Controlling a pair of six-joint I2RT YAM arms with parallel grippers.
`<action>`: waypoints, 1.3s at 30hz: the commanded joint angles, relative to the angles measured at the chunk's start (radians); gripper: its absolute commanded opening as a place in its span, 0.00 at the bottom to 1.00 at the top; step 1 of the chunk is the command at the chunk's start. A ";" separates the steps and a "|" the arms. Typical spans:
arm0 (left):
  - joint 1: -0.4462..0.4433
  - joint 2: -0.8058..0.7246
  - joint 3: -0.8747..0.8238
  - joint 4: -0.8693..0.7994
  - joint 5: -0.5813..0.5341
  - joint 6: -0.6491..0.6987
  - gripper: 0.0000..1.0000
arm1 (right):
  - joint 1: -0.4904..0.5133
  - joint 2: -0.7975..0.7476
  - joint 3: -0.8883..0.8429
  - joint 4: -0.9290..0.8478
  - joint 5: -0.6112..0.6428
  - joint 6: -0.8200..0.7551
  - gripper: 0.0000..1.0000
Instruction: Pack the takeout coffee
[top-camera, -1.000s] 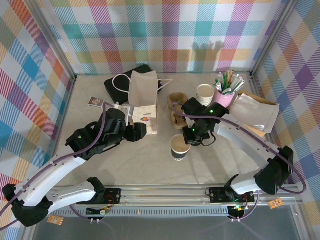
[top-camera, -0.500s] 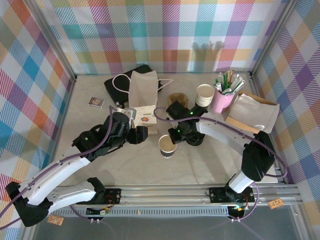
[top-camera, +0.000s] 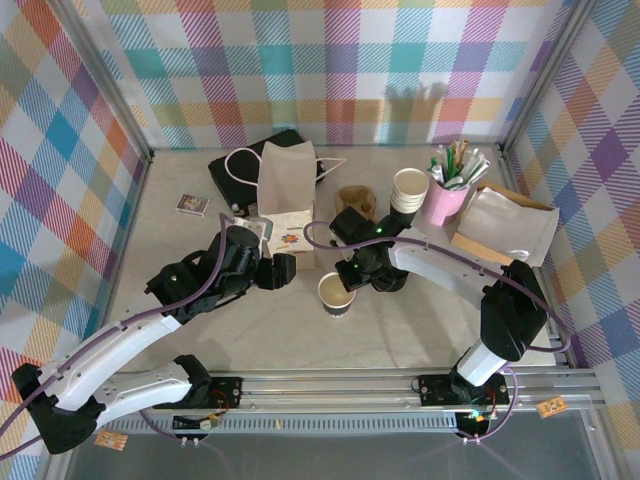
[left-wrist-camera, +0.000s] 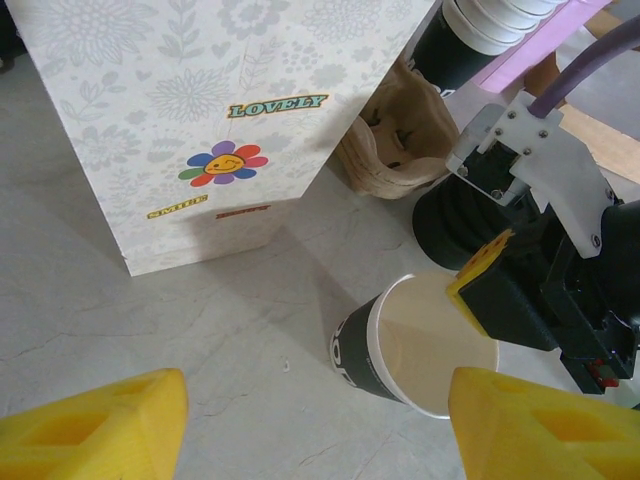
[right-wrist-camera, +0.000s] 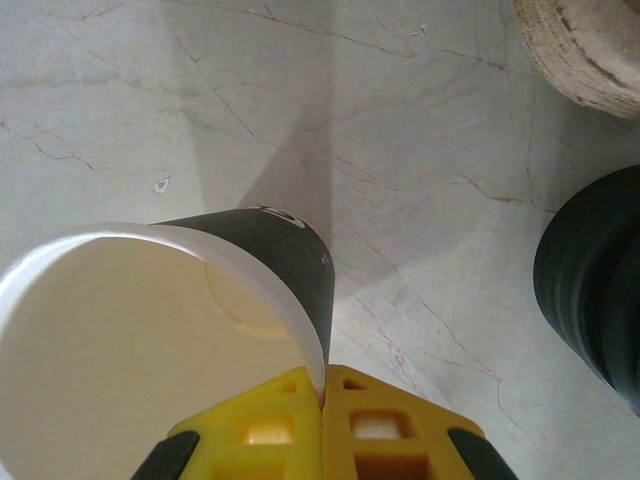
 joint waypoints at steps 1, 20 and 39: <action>-0.016 -0.020 -0.016 0.016 -0.016 0.011 0.70 | 0.008 0.015 -0.013 0.003 0.012 -0.012 0.09; -0.016 0.010 0.072 -0.001 -0.011 0.120 0.71 | 0.009 -0.084 0.079 -0.132 0.037 0.063 0.48; -0.018 0.191 0.202 0.152 0.139 0.304 1.00 | -0.169 -0.329 0.146 -0.241 0.191 0.165 0.99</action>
